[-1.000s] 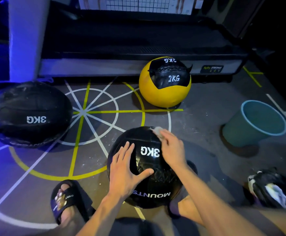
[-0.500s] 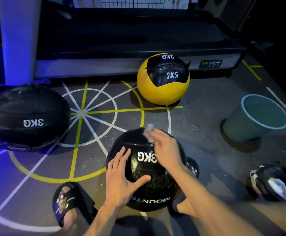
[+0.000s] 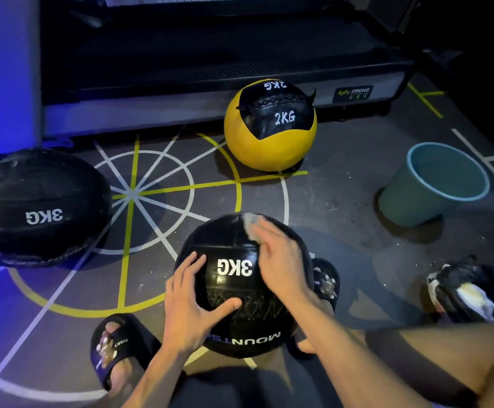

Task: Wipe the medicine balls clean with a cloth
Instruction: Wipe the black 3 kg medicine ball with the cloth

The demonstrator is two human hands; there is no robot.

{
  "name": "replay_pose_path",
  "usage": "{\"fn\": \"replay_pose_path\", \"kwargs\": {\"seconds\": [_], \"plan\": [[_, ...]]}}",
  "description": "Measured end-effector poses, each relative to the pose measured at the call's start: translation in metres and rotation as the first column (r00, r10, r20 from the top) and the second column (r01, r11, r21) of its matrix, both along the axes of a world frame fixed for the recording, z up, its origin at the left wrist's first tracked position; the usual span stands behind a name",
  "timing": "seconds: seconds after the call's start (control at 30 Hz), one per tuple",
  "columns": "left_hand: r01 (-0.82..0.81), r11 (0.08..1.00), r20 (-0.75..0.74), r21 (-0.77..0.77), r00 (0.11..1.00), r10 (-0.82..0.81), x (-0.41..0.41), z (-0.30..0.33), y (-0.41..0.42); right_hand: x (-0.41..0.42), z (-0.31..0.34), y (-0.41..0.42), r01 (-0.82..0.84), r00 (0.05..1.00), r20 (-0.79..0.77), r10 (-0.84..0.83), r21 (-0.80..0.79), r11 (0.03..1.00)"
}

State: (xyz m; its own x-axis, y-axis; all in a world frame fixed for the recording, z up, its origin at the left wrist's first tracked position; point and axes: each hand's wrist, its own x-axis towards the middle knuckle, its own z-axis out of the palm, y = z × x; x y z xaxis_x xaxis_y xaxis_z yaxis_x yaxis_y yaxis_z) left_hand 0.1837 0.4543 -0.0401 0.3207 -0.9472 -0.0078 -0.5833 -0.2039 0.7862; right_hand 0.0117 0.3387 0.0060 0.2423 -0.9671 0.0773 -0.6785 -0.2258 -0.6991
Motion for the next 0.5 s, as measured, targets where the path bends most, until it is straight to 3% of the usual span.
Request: {"fn": "replay_pose_path", "kwargs": {"seconds": [0.07, 0.1, 0.2, 0.3, 0.4, 0.5], "plan": [[0.006, 1.000, -0.013, 0.012, 1.000, -0.006, 0.014, 0.000, 0.002, 0.010, 0.000, 0.012, -0.199, 0.980, -0.042, 0.196, -0.079, 0.977], [0.015, 1.000, -0.028, 0.018, 1.000, -0.015, 0.021, 0.000, 0.002, 0.004, -0.003, 0.013, -0.201, 0.979, -0.037, 0.199, -0.098, 0.975], [0.042, 0.998, -0.083, 0.037, 0.996, -0.038, 0.034, 0.000, 0.000, -0.040, -0.025, 0.010, 0.091, 0.995, 0.028, -0.091, 0.021, 0.996], [0.039, 0.998, -0.084, 0.059, 0.996, -0.034, 0.038, -0.001, 0.002, -0.070, -0.041, 0.011, 0.399, 0.910, -0.031, -0.414, 0.338, 0.852], [0.041, 0.998, -0.076, 0.046, 0.996, -0.037, 0.039, -0.001, 0.005, -0.059, -0.037, 0.014, 0.449, 0.863, 0.040, -0.504, 0.397, 0.800], [0.062, 0.997, -0.053, 0.055, 0.997, -0.059, 0.032, -0.001, 0.006, -0.030, -0.020, 0.005, 0.374, 0.898, 0.134, -0.419, 0.271, 0.887]]}}
